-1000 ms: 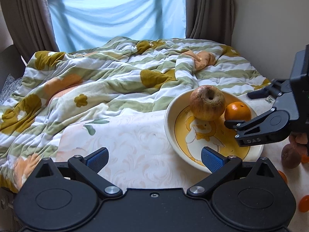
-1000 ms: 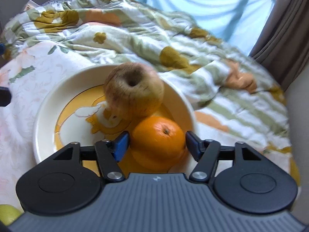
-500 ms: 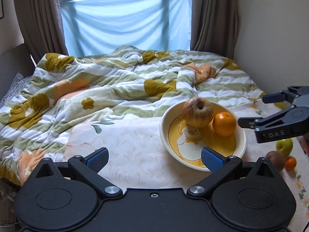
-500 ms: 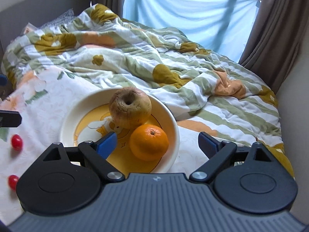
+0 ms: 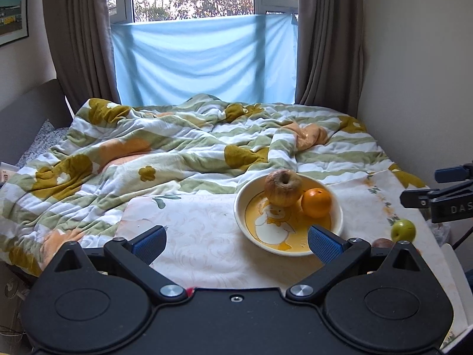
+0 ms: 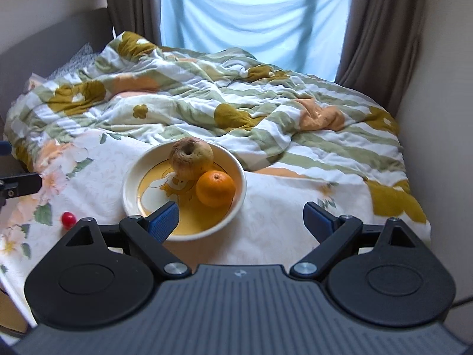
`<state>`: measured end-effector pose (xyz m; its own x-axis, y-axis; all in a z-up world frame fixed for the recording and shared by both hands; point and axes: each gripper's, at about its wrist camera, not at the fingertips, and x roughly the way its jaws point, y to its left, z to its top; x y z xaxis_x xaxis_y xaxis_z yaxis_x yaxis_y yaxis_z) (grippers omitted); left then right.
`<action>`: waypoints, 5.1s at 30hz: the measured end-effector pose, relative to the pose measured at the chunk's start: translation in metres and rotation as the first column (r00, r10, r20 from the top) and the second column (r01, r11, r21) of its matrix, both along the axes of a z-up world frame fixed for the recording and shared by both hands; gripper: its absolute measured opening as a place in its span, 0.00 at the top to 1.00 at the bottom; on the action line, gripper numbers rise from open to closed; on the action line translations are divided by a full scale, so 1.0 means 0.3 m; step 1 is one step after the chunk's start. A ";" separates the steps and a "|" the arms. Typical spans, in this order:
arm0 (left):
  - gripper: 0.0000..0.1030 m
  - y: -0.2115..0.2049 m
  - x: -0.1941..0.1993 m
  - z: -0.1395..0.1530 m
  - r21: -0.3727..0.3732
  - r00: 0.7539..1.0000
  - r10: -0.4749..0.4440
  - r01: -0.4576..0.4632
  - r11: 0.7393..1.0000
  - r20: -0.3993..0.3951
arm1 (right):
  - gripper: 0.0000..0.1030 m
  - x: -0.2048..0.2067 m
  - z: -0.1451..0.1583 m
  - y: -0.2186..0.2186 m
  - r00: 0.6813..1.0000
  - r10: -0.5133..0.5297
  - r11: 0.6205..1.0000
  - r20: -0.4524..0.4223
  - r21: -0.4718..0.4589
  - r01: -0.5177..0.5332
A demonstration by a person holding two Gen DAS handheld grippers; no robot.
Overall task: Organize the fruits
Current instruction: 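Release the apple into the bowl with the left tool while the right tool releases the orange, then grasp the green apple with the left tool while the right tool grasps a tangerine, then carry the green apple and tangerine to the bowl and open the left tool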
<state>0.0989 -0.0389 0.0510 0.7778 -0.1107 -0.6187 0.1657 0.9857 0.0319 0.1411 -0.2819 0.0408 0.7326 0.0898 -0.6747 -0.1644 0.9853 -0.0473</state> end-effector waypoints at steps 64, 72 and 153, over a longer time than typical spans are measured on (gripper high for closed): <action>0.47 -0.128 -0.040 -0.495 -0.050 0.944 -0.226 0.220 0.974 -0.239 | 0.40 -0.343 -0.500 -0.041 0.970 -0.173 0.980 -0.172 0.067 0.187; 0.47 -0.100 -0.083 -0.442 -0.066 0.954 -0.203 0.193 0.979 -0.219 | 0.49 -0.350 -0.456 -0.019 0.979 -0.136 0.987 -0.155 0.063 0.147; 0.45 -0.158 0.659 -0.454 0.224 0.878 -0.444 0.476 0.851 -0.177 | 0.49 0.317 -0.284 0.103 0.938 -0.293 0.945 -0.186 0.095 0.314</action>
